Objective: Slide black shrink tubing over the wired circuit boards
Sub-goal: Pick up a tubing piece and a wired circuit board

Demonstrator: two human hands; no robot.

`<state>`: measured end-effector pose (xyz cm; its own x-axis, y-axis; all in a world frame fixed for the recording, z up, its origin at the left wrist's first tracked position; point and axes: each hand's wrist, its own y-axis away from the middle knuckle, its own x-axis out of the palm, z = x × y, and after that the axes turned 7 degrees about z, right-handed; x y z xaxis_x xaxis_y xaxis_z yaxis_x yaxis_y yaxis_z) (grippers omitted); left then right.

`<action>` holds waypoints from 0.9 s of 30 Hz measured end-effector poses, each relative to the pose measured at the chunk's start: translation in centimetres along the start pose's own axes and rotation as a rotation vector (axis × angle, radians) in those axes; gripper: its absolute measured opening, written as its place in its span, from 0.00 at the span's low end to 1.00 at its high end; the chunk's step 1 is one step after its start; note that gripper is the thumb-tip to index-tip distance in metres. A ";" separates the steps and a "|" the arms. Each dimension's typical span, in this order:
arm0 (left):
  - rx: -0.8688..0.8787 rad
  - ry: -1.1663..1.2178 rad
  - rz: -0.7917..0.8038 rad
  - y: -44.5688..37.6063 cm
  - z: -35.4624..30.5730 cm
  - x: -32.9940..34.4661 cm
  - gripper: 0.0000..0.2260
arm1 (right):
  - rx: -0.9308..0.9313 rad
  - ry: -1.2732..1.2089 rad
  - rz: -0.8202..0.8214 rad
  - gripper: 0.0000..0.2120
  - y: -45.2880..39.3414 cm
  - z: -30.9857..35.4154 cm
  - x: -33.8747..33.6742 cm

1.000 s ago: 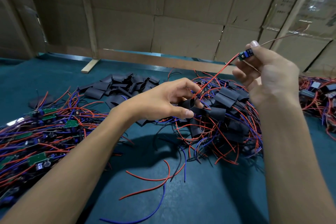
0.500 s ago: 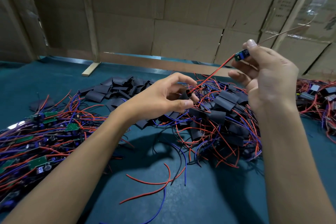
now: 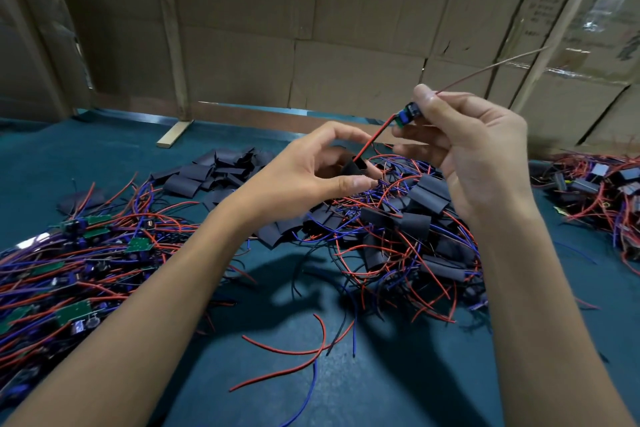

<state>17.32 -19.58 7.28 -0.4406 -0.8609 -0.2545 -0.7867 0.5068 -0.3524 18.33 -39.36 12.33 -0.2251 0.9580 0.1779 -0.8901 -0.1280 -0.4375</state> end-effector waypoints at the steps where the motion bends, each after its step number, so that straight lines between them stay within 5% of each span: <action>1: -0.002 0.022 0.009 0.0 0.0 0.0 0.21 | -0.003 0.015 0.007 0.07 0.1 0.0 0.2; 13: 0.052 0.536 0.156 0.1 -0.5 -0.4 0.19 | 0.046 0.181 0.087 0.07 0.2 0.1 0.4; 27: -0.059 0.597 0.316 0.6 -1.0 -0.2 0.23 | 0.096 0.238 0.425 0.09 0.3 0.0 -0.5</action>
<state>16.49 -19.14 8.05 -0.8035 -0.5573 0.2095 -0.5953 0.7498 -0.2888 18.18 -39.92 12.08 -0.4892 0.8466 -0.2098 -0.7743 -0.5322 -0.3423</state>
